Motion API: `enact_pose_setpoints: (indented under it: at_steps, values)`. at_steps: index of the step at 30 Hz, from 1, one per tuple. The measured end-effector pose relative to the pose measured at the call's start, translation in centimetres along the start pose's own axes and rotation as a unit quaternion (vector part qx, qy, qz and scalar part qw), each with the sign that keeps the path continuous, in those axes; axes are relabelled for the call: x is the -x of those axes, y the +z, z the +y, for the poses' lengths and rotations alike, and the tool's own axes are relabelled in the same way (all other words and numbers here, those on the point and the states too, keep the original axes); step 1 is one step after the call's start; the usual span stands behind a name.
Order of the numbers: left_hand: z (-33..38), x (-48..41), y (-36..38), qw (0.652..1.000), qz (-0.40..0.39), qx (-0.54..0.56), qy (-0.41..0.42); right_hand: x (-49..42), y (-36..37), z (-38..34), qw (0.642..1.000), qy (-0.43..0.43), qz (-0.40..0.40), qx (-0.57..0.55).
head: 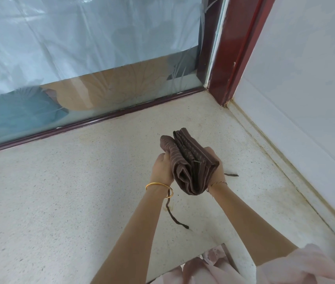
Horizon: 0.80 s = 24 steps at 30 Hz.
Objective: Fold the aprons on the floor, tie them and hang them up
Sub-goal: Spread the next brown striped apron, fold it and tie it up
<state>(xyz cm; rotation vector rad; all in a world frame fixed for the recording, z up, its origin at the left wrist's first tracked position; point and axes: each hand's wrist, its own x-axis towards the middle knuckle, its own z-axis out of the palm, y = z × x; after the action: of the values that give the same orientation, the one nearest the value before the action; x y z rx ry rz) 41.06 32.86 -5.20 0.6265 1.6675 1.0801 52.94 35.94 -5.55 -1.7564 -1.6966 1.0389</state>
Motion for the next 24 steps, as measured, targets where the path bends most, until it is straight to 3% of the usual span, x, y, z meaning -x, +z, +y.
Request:
enact_pose_setpoints:
  at_steps: [2,4,6,9,11,14,17,21,24]
  values:
    - [-0.3,-1.3,-0.9,0.995,-0.03,0.079,-0.046,-0.9,0.4,0.6,0.995,-0.066,0.022,0.073]
    - [-0.5,-2.4,-1.6,0.994,-0.038,0.085,-0.059,-1.2,0.2,0.3,0.98,-0.111,0.003,0.167]
    - [1.0,-1.4,-2.2,0.994,-0.069,0.042,-0.071,-1.0,-0.2,-0.4,0.97,-0.139,-0.034,0.198]
    - [2.3,-0.7,-2.7,0.992,-0.103,-0.078,-0.014,-0.6,-0.8,-1.4,0.905,-0.209,-0.08,0.361]
    - [2.8,-0.9,-3.2,0.98,-0.126,-0.155,0.0,-0.4,-1.1,-1.8,0.879,-0.235,-0.096,0.404]
    - [3.2,-1.5,-3.0,0.948,-0.14,-0.286,0.006,-0.3,-0.9,-1.9,0.858,-0.252,-0.125,0.43]
    - [4.0,-1.3,-2.1,0.937,-0.159,-0.31,-0.008,-0.1,-0.6,-2.4,0.846,-0.236,-0.164,0.45]
    - [4.6,-1.3,-2.6,0.879,-0.218,-0.421,0.055,-0.1,-0.9,-1.7,0.869,-0.203,-0.239,0.383]
    - [4.2,-1.3,-2.9,0.858,-0.227,-0.456,0.064,-0.2,-1.4,-1.3,0.898,-0.183,-0.271,0.294]
